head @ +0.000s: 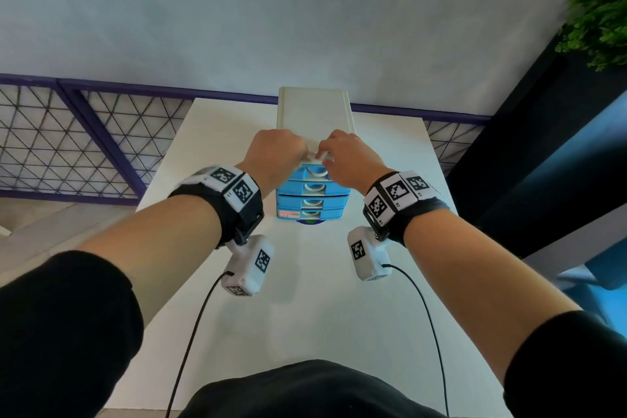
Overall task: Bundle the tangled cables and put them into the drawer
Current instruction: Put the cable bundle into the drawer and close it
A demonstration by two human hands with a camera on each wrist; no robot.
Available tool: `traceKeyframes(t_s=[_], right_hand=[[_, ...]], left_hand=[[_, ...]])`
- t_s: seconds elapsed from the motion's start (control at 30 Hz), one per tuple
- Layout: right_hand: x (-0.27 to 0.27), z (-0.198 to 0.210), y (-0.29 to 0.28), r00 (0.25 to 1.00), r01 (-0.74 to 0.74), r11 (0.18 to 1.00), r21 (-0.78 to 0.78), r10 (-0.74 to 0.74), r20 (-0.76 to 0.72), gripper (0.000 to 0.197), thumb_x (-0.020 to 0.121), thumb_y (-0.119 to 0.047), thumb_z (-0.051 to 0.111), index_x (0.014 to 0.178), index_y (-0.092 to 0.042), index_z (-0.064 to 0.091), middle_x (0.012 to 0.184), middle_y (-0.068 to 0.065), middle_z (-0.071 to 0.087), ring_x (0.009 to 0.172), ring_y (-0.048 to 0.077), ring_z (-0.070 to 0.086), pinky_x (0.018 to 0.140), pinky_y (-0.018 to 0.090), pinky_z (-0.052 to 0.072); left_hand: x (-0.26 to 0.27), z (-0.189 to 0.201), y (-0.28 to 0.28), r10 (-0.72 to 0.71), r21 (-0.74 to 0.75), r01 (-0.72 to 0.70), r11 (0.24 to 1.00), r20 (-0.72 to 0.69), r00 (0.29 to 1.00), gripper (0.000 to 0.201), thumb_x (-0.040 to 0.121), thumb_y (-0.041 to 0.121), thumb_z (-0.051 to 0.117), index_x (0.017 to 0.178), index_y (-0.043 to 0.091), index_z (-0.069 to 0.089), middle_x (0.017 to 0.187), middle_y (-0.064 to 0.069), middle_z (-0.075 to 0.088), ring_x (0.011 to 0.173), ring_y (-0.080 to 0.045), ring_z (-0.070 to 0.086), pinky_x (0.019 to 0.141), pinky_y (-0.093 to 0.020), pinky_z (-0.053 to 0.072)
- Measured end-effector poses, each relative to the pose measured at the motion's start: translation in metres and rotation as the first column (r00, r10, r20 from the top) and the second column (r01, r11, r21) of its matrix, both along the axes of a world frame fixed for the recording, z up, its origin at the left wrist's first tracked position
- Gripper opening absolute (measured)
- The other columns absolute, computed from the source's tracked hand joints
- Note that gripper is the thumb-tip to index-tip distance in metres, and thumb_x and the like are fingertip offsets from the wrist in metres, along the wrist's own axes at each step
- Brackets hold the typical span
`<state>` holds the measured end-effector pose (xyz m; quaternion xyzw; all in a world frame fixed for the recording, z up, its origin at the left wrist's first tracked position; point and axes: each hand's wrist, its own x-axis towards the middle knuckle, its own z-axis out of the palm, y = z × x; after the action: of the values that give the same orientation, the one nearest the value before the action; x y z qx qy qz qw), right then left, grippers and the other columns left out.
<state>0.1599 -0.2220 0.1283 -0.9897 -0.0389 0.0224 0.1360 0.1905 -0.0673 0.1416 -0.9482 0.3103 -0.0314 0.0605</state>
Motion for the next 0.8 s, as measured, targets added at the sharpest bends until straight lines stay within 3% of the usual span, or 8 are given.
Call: traceKeyframes(t_s=[0.07,0.2,0.33,0.43,0.53,0.67,0.73,0.8], right_hand=[[0.0,-0.001,0.0,1.0,0.008,1.0,0.012,-0.008,0.005,0.029,0.093,-0.008,0.049,0.111,-0.023,0.066,0.124,0.001,0.052,0.114,0.022,0.048,0.089,0.034,0.045],[0.0,-0.002,0.0,1.0,0.013,1.0,0.015,-0.013,0.025,0.031,0.093,-0.005,0.048,0.111,-0.023,0.067,0.123,0.0,0.053,0.112,0.022,0.05,0.087,0.034,0.047],[-0.002,-0.003,0.002,0.999,0.015,1.0,-0.007,-0.014,0.034,0.019,0.092,-0.02,0.06,0.11,-0.023,0.063,0.123,-0.001,0.05,0.114,0.021,0.046,0.08,0.031,0.043],[-0.008,-0.009,0.008,0.996,0.0,0.998,-0.067,0.006,0.09,0.028,0.088,-0.024,0.066,0.114,-0.022,0.055,0.123,0.001,0.046,0.114,0.022,0.043,0.071,0.03,0.041],[-0.013,-0.02,0.016,0.987,0.029,0.986,-0.166,-0.002,0.163,0.04,0.086,-0.017,0.068,0.119,-0.02,0.047,0.122,0.003,0.045,0.11,0.023,0.042,0.068,0.031,0.05],[-0.019,-0.028,0.022,0.981,0.057,0.958,-0.281,-0.001,0.194,0.057,0.079,-0.014,0.073,0.124,-0.02,0.038,0.12,0.002,0.043,0.104,0.022,0.043,0.07,0.028,0.051],[-0.023,-0.031,0.023,0.981,0.059,0.953,-0.296,0.0,0.196,0.058,0.078,-0.016,0.074,0.123,-0.019,0.037,0.119,0.002,0.043,0.102,0.021,0.044,0.071,0.027,0.051],[-0.024,-0.029,0.024,0.982,0.055,0.957,-0.286,0.0,0.19,0.054,0.081,-0.016,0.07,0.123,-0.017,0.036,0.12,0.002,0.042,0.105,0.021,0.044,0.075,0.029,0.051]], left_hand=[[-0.001,-0.003,-0.001,-0.001,0.011,0.001,1.0,0.069,0.998,0.018,0.092,0.015,0.051,0.083,0.012,0.066,0.057,0.001,0.043,0.059,-0.024,0.047,0.054,-0.031,0.035],[-0.001,-0.005,0.001,-0.044,0.017,0.042,0.999,0.095,0.995,0.02,0.093,0.014,0.048,0.081,0.014,0.064,0.058,0.0,0.044,0.056,-0.024,0.046,0.053,-0.03,0.031],[-0.004,-0.004,0.0,-0.035,0.016,0.034,0.999,0.08,0.996,0.018,0.092,0.014,0.049,0.081,0.015,0.064,0.061,0.0,0.045,0.059,-0.024,0.047,0.055,-0.03,0.033],[-0.004,-0.005,0.0,-0.03,0.037,0.027,0.999,0.072,0.997,0.017,0.088,0.006,0.05,0.075,0.016,0.057,0.057,0.003,0.037,0.06,-0.023,0.046,0.055,-0.031,0.035],[-0.007,-0.003,-0.001,-0.02,0.052,0.017,0.998,0.055,0.998,0.02,0.085,0.002,0.05,0.071,0.017,0.051,0.056,0.004,0.036,0.06,-0.022,0.046,0.055,-0.031,0.036],[-0.01,-0.006,0.003,0.014,0.008,-0.014,1.0,0.01,1.0,0.02,0.084,0.001,0.05,0.091,0.016,0.063,0.073,0.0,0.06,0.063,-0.023,0.054,0.055,-0.03,0.037],[-0.011,-0.013,0.006,0.036,-0.034,-0.037,0.999,-0.037,0.999,0.026,0.086,0.003,0.049,0.104,0.016,0.061,0.085,-0.002,0.066,0.073,-0.025,0.063,0.057,-0.031,0.041],[-0.01,-0.016,0.01,0.032,-0.096,-0.039,0.995,-0.081,0.996,0.032,0.09,0.006,0.045,0.118,0.016,0.055,0.103,-0.005,0.067,0.09,-0.028,0.065,0.069,-0.036,0.049]])
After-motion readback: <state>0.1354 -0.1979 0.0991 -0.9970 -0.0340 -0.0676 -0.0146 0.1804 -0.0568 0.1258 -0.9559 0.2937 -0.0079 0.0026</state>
